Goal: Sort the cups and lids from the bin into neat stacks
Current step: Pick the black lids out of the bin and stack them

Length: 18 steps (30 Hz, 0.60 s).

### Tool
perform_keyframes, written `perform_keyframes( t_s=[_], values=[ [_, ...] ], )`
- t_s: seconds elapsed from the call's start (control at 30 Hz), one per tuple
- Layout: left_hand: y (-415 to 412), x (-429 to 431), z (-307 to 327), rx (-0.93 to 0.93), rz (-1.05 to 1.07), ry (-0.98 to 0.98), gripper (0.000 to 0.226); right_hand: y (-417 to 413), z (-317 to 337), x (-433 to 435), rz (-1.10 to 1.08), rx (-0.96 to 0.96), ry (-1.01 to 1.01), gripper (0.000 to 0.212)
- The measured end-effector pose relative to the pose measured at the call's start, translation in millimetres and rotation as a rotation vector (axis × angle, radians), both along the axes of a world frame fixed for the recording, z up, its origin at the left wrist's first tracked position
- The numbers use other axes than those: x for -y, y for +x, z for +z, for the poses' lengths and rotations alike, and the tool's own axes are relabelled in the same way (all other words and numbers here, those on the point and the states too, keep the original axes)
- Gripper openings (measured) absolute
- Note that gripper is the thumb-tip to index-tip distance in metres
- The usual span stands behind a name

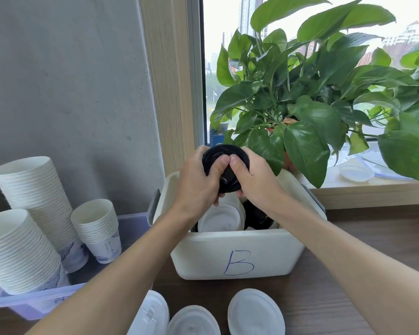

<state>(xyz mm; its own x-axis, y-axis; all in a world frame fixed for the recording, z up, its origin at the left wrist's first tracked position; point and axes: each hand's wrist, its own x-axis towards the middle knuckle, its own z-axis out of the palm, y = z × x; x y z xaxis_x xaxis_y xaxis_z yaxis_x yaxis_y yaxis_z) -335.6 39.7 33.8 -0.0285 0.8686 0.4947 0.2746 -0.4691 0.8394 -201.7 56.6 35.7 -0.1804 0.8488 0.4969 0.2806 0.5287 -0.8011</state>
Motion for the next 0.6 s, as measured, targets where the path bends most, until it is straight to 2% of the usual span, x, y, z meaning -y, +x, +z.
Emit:
perform_keyframes(
  t_s=[0.07,0.13,0.2,0.23,0.3,0.37,0.47,0.6],
  values=[
    [0.0,-2.4,0.4,0.041,-0.008,-0.064,0.026,5.2,2.7,4.4,0.08,-0.002,-0.09,0.025],
    [-2.2,-5.1,1.6,0.115,-0.001,-0.141,0.028,14.1,7.2,6.4,0.16,-0.084,-0.271,0.036],
    [-6.0,-7.7,2.4,0.196,-0.001,-0.2,0.028,25.5,10.7,4.5,0.113,-0.112,-0.405,0.046],
    [-7.6,-8.9,3.2,0.235,-0.013,-0.228,0.028,31.1,10.5,2.3,0.029,-0.009,-0.398,0.046],
    [-8.9,-10.1,5.6,0.299,-0.042,-0.291,0.027,39.7,3.7,-2.5,-0.12,0.356,-0.302,0.041],
    [-8.7,-9.1,8.8,0.343,-0.062,-0.36,0.026,44.7,-8.0,-5.8,-0.158,0.585,-0.291,0.034],
    [-8.8,-7.9,11.8,0.412,-0.105,-0.463,0.026,45.6,-14.8,-8.3,-0.168,0.725,-0.412,0.049],
    [-10.8,-7.4,15.3,0.488,-0.177,-0.604,0.027,45.2,-15.2,-14.5,-0.224,0.766,-0.429,0.056]
  ],
)
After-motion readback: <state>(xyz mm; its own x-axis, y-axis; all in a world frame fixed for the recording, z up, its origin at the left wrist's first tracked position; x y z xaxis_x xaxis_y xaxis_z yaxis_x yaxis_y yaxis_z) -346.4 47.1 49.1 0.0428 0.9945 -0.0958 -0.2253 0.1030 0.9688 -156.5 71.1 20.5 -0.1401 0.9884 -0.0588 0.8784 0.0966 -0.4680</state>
